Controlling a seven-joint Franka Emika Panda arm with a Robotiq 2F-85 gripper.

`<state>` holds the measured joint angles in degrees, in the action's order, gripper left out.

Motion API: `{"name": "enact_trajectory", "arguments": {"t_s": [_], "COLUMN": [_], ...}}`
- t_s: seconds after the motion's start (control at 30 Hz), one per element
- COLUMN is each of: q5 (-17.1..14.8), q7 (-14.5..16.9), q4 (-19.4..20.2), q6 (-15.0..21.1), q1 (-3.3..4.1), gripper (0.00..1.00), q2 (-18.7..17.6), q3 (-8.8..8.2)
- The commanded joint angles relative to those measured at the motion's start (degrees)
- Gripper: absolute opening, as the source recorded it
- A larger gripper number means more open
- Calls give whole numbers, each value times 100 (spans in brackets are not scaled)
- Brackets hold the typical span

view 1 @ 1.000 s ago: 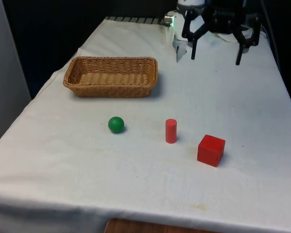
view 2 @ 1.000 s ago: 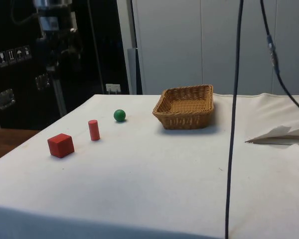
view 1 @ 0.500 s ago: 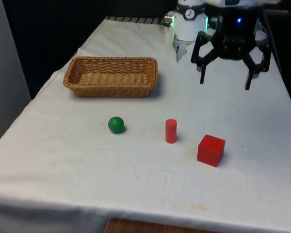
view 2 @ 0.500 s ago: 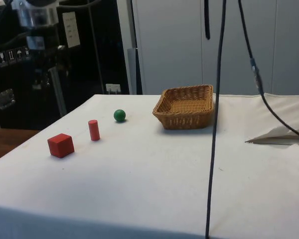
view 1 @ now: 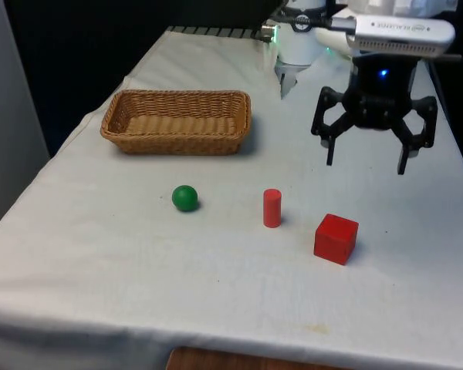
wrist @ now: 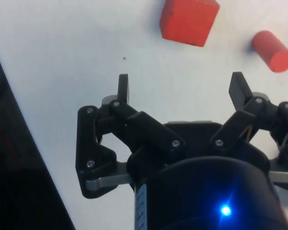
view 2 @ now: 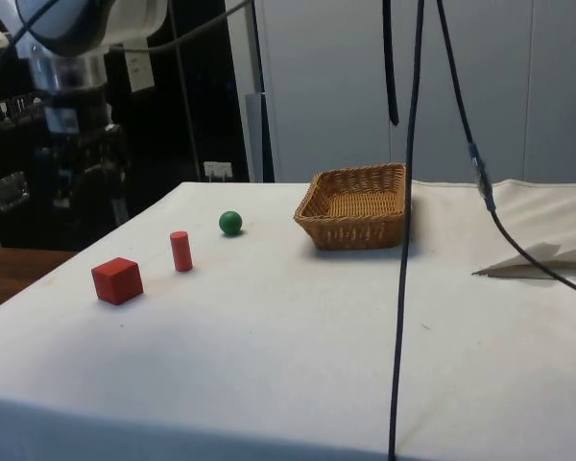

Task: Pick up the object to the left of the cylinder and place it into the basket.

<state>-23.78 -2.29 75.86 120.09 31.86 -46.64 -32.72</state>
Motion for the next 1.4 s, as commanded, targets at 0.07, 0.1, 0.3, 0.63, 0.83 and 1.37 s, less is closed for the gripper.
{"name": "enact_trajectory", "arguments": {"t_s": [0.07, 0.1, 0.3, 0.63, 0.83, 1.37], "q5": [-166, -178, -223, -218, -212, -241], "q7": [-23, -34, -138, -160, -155, -160], "q4": [-92, -120, -338, -390, -321, -275], "q6": [155, 178, 223, 292, 344, 653], "q1": [-17, -17, -17, -23, -23, -57], "gripper": [100, 100, 100, 100, 100, 100], "q2": [-172, -206, -435, -613, -647, -900], "q3": [74, 80, 97, 74, 69, 92]}}
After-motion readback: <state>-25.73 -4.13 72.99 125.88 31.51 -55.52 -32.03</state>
